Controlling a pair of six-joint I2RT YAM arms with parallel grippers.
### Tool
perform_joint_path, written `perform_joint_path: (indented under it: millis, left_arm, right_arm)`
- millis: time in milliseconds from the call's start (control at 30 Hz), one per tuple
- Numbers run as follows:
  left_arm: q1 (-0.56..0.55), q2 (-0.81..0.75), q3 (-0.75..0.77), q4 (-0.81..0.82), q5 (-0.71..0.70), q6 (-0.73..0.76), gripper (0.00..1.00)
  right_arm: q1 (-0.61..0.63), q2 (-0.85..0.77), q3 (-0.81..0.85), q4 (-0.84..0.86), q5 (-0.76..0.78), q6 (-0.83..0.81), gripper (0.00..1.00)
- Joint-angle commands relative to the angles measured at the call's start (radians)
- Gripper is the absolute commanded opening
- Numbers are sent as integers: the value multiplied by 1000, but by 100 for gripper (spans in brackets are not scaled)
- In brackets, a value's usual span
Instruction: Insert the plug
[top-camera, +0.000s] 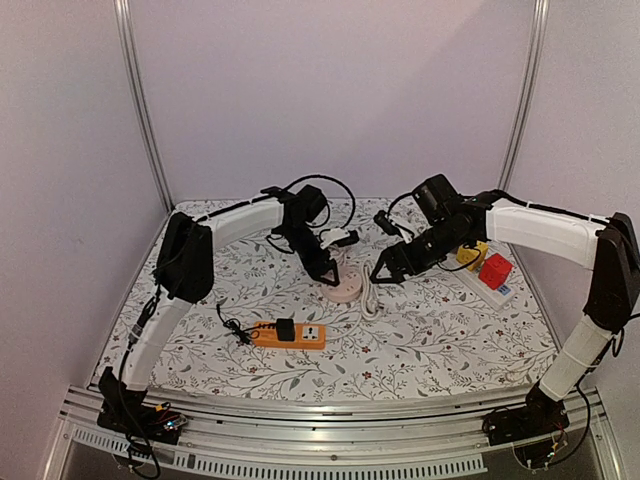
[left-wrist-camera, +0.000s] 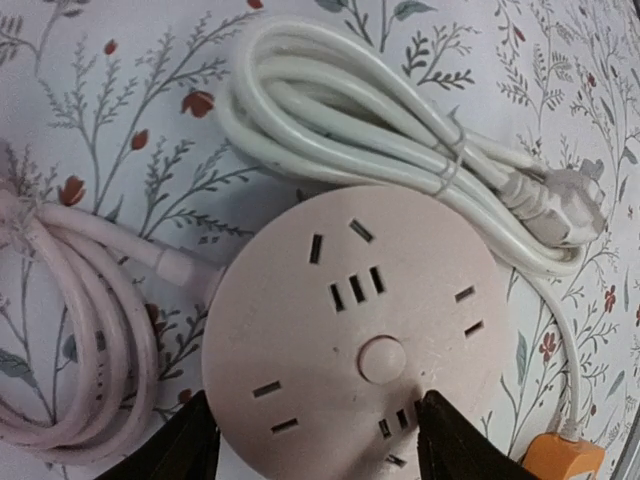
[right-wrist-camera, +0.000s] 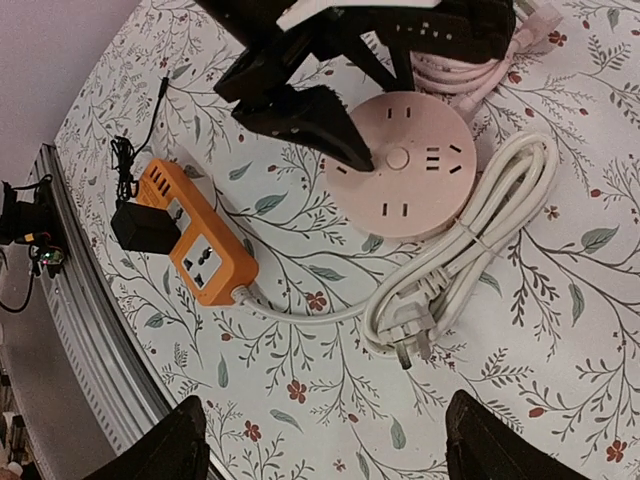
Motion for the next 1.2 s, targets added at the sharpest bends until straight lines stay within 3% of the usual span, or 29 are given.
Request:
perform_joint_path:
  millis: [0, 167, 367, 533, 833, 1167]
  left_arm:
    - [-92, -41, -45, -82, -36, 94, 68]
    - [-100, -102, -70, -140, 69, 115, 69]
    - [-79, -277, -181, -143, 115, 136, 82]
    - [-28, -423, -270, -123, 103, 101, 87]
    - [88, -597, -470, -85, 39, 76, 88]
    - [93, -639, -509, -70, 40, 76, 89]
  right_arm:
    - [-3, -41, -11, 12, 148, 77, 80]
    - [-46, -61, -19, 78, 271, 189, 79]
    - [-115, 83, 62, 197, 291, 290, 70]
    - [-115, 290, 185, 254, 167, 379, 63]
    - [-110, 576, 345, 353, 35, 456, 66]
    - [-88, 738, 443, 360, -51, 496, 53]
